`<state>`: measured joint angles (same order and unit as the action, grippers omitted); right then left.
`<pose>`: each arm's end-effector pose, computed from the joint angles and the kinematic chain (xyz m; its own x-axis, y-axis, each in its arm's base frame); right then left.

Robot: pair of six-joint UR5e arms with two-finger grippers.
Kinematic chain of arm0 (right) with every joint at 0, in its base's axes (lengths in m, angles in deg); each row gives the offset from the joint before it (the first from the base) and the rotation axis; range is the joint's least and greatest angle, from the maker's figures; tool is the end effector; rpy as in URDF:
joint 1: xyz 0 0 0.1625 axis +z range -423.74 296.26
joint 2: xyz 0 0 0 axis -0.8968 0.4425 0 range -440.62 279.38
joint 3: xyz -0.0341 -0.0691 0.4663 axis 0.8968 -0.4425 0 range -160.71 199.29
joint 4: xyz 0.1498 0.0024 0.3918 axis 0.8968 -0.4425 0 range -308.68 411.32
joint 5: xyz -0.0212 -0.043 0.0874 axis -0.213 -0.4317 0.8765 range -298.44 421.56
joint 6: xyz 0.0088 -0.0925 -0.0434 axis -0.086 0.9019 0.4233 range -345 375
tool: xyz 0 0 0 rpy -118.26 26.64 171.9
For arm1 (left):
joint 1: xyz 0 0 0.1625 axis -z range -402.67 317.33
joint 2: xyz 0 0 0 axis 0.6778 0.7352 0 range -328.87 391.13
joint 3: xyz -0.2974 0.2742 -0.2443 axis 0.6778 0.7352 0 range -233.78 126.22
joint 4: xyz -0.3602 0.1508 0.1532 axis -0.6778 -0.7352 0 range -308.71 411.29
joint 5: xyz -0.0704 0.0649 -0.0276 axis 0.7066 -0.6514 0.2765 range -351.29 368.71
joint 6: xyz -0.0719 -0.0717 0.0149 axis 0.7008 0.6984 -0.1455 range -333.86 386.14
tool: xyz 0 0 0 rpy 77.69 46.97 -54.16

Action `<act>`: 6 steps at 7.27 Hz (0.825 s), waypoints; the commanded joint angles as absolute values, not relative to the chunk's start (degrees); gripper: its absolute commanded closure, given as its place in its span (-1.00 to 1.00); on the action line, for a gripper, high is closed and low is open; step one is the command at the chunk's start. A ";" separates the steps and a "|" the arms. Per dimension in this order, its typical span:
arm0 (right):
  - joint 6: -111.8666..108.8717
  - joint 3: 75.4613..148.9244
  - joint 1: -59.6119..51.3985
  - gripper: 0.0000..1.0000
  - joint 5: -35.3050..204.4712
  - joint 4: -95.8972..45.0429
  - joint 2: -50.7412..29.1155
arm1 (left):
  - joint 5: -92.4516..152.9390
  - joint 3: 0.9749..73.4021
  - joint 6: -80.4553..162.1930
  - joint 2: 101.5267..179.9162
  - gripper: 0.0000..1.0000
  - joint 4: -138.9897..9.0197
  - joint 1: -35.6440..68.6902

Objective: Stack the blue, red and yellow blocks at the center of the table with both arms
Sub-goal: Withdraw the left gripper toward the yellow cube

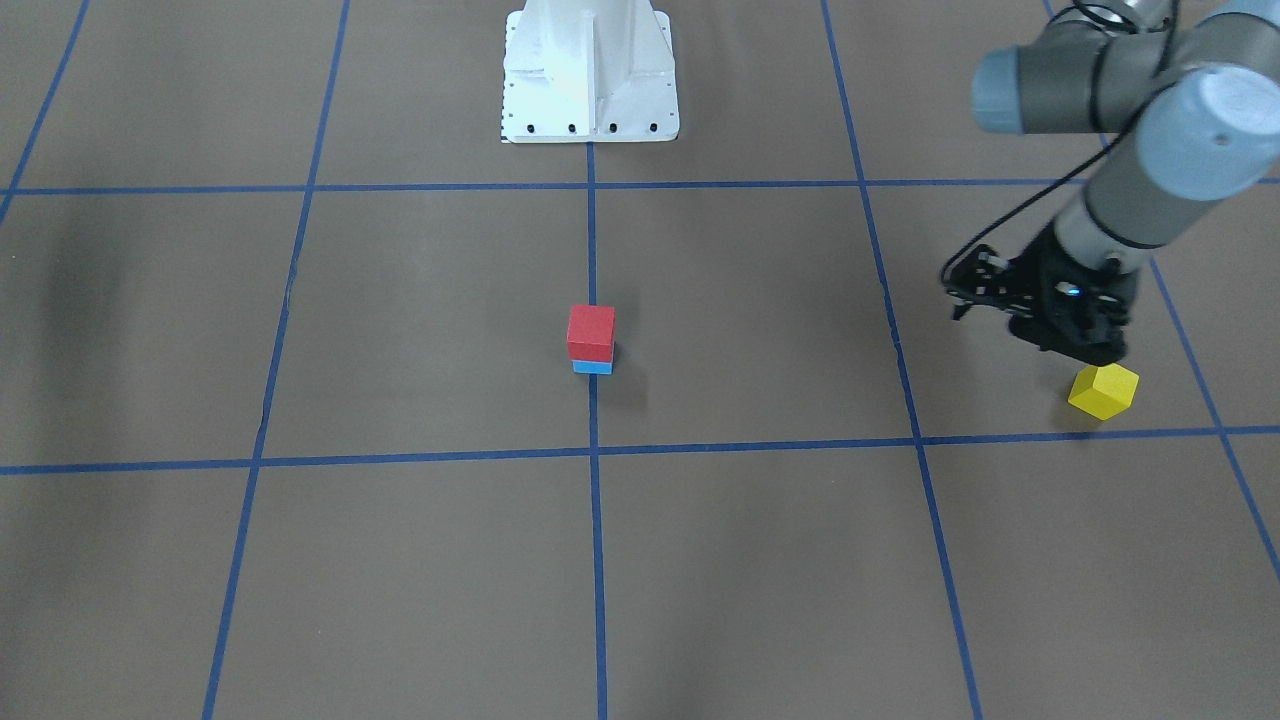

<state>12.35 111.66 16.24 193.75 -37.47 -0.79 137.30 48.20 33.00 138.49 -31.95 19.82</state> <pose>-0.0387 -0.5889 0.5915 0.7089 -0.2416 0.6627 0.1363 0.9687 0.2074 0.2206 -0.5735 0.4544 0.6294 0.4715 -0.6177 -0.3537 0.8816 0.3126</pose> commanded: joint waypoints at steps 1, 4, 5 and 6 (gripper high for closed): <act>12.37 111.66 16.16 -0.99 193.75 -37.45 -0.73 | 142.02 40.22 13.37 132.74 -0.98 -35.42 28.58; 12.19 111.66 16.15 -1.00 193.75 -37.45 -0.90 | 142.31 27.19 26.58 131.67 -0.98 -58.67 27.82; 12.19 111.57 16.15 -0.99 193.75 -37.45 -0.99 | 142.22 24.12 30.75 131.33 -0.98 -65.97 25.99; 12.19 111.66 16.15 -0.99 193.75 -37.45 -0.90 | 141.69 22.44 36.63 131.41 -0.98 -70.74 22.75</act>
